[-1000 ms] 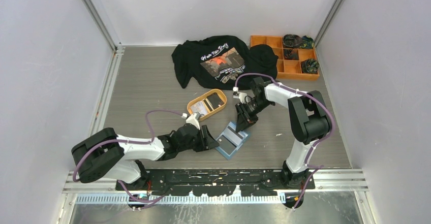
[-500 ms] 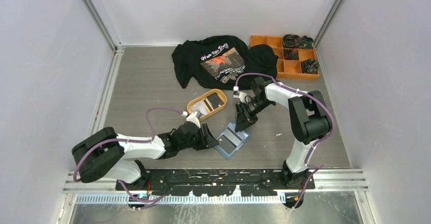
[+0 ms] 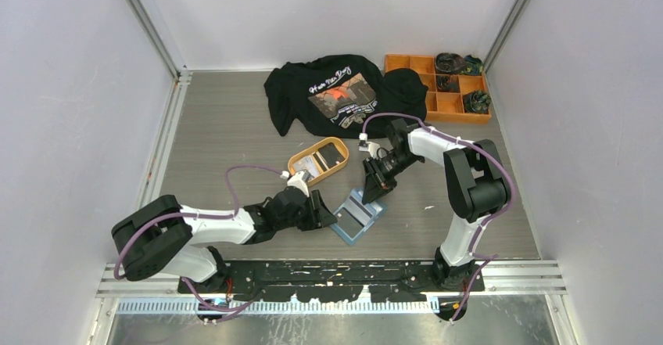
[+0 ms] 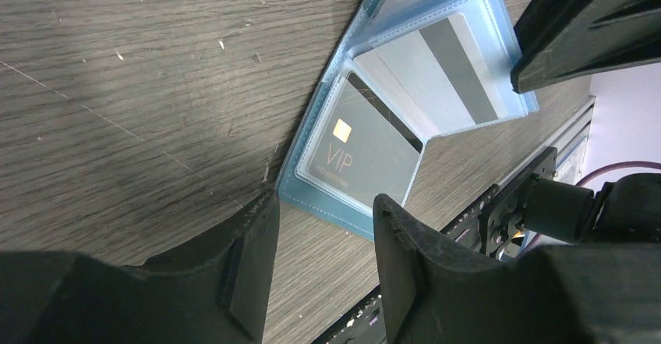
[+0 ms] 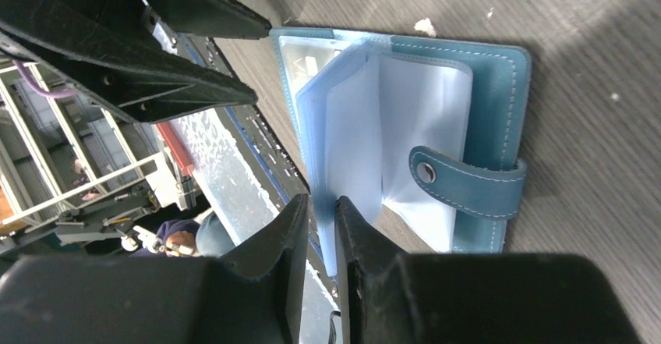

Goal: Put the credit cards into the card holder
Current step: Turn over the card slot in the card holder.

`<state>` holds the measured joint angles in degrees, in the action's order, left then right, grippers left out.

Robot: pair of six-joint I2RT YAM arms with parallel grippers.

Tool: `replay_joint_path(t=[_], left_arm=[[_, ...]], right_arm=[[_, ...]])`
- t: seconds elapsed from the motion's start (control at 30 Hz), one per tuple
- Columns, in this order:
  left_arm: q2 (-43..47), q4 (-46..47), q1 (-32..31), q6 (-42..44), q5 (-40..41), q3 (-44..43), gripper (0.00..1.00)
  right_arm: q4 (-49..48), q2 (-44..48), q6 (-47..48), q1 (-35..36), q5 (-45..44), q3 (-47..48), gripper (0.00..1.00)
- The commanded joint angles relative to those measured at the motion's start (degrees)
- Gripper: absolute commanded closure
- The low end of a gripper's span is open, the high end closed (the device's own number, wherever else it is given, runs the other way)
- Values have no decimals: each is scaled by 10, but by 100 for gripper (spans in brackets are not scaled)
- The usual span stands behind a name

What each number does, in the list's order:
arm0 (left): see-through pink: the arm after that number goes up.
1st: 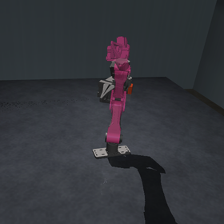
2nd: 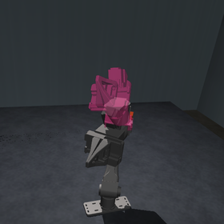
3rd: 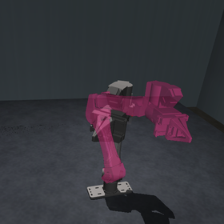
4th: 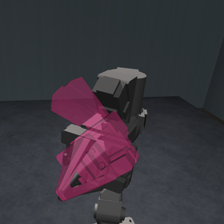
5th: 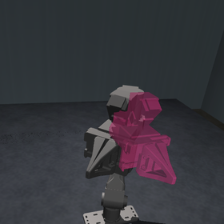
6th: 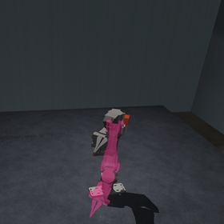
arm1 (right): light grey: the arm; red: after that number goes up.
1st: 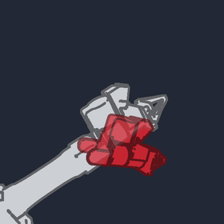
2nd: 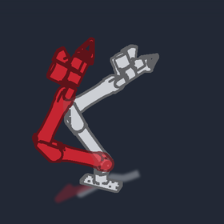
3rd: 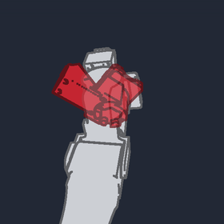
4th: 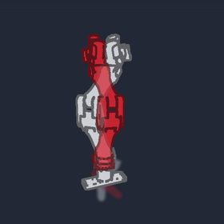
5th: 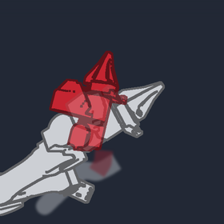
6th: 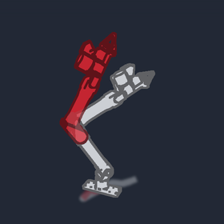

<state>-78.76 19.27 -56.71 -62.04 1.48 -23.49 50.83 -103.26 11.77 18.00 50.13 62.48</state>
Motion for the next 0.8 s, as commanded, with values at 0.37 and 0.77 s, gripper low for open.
replay_joint_path(t=[0.37, 0.77], left_arm=[[-19, -7, 3, 25, 7, -44, 53], [-29, -11, 3, 30, 1, -55, 53]], right_arm=[[20, 16, 17, -2, 13, 20, 84], [14, 23, 22, 16, -14, 16, 89]])
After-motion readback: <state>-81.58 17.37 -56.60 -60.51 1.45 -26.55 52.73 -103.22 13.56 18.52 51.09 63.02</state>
